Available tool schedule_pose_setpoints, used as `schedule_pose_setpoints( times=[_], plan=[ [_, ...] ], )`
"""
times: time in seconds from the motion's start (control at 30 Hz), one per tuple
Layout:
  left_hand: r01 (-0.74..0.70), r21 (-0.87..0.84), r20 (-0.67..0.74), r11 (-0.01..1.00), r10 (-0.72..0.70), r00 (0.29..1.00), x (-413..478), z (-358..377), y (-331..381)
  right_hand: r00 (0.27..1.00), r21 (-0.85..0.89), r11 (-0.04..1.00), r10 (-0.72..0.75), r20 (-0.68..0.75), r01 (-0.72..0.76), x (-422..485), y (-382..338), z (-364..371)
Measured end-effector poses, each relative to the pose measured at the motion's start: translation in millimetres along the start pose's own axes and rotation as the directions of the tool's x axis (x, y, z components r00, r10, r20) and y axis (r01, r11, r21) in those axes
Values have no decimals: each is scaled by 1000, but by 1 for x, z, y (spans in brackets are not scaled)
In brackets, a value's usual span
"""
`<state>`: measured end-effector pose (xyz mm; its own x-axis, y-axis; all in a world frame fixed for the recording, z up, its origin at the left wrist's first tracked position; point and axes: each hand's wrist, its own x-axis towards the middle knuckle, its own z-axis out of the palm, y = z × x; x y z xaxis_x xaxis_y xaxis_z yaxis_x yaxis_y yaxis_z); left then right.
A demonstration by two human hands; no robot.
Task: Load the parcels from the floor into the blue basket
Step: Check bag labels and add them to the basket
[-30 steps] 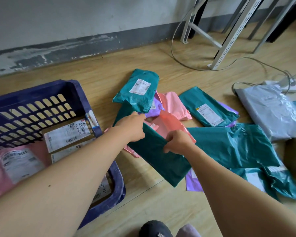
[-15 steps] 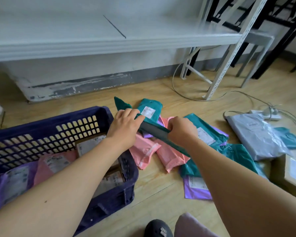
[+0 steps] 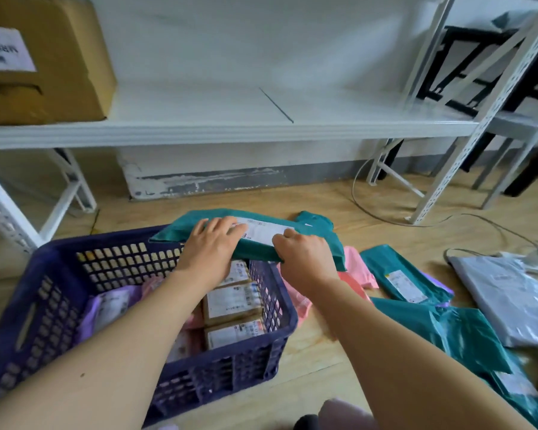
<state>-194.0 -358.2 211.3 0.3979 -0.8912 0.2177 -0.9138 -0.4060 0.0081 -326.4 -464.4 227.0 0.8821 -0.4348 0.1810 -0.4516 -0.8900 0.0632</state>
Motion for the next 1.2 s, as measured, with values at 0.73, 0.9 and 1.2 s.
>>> schedule_pose_setpoints(
  times=[0.73,0.9,1.2],
  plan=[
    [431,-8,245,902,-416,876,-93,14,-149,910,55,926,-376,176,373,56,-129,64],
    [513,18,352,858,-486,800,-120,44,-170,848,69,899,-432,309,433,67,-161,101],
    [388,121,591,914,-380,712,-142,102,-202,754,124,890,-441,487,440,77,-189,153]
  ],
)
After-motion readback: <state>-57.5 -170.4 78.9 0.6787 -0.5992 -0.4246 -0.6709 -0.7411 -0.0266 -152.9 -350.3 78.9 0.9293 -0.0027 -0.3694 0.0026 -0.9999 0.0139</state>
